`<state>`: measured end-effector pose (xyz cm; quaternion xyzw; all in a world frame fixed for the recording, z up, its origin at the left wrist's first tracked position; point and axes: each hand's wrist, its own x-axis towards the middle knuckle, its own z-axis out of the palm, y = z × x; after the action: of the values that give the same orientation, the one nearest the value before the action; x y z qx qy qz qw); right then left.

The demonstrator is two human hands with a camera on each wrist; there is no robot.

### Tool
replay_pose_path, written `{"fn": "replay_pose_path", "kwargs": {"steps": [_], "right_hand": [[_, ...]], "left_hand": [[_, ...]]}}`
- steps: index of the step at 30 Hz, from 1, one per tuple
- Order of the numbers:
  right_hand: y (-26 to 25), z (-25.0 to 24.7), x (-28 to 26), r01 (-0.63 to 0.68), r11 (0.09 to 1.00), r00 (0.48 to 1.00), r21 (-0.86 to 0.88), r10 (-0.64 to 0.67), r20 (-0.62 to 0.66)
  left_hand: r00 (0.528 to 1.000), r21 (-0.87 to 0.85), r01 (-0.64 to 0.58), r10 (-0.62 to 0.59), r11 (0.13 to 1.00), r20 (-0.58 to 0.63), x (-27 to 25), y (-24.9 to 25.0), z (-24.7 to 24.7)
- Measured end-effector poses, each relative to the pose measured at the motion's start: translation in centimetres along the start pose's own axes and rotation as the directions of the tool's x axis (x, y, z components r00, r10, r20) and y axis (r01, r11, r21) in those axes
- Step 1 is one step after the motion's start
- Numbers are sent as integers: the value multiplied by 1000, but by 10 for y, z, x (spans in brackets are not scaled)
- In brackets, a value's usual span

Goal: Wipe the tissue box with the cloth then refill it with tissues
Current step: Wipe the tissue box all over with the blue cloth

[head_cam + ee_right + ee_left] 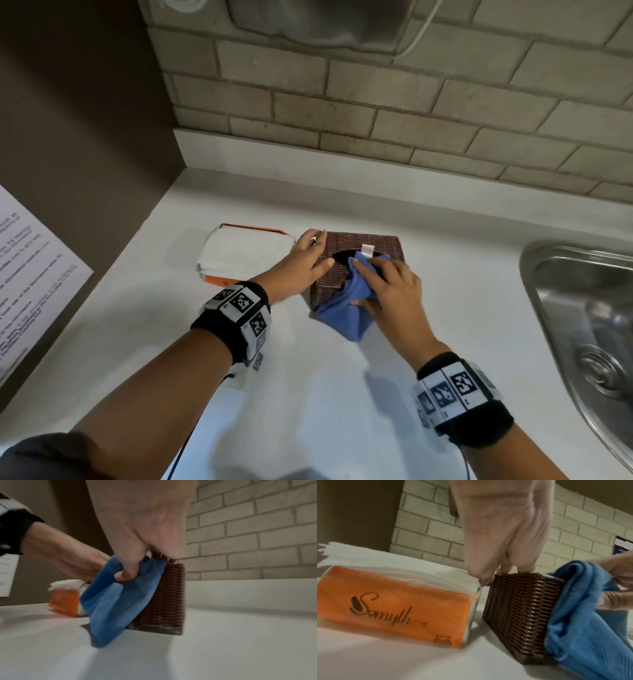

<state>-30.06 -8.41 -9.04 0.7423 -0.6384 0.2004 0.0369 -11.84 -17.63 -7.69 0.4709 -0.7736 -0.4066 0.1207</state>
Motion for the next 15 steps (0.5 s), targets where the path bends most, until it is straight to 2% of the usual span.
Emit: {"fn": "replay_pose_path", "kwargs": {"steps": [5, 7, 10, 12, 15], "right_hand": [[-8, 6, 9, -13, 993, 998, 120, 5, 64], [-9, -2, 12, -24, 968, 995, 251, -2, 103], [9, -40, 17, -222, 840, 966, 496, 120, 229], [21, -65, 22, -309, 748, 951, 587, 226, 213], [27, -95, 29, -355, 561, 919, 748, 355, 170]], "left_hand": [[1000, -6, 5, -5, 1000, 5, 3, -2, 2], [1000, 9, -1, 1, 1000, 6, 3, -4, 2], [1000, 15, -22, 22, 1000, 1, 3, -5, 2], [1000, 14, -30, 30, 999, -6, 3, -5, 3], [1000, 7, -30, 30, 1000, -5, 4, -6, 4]]}}
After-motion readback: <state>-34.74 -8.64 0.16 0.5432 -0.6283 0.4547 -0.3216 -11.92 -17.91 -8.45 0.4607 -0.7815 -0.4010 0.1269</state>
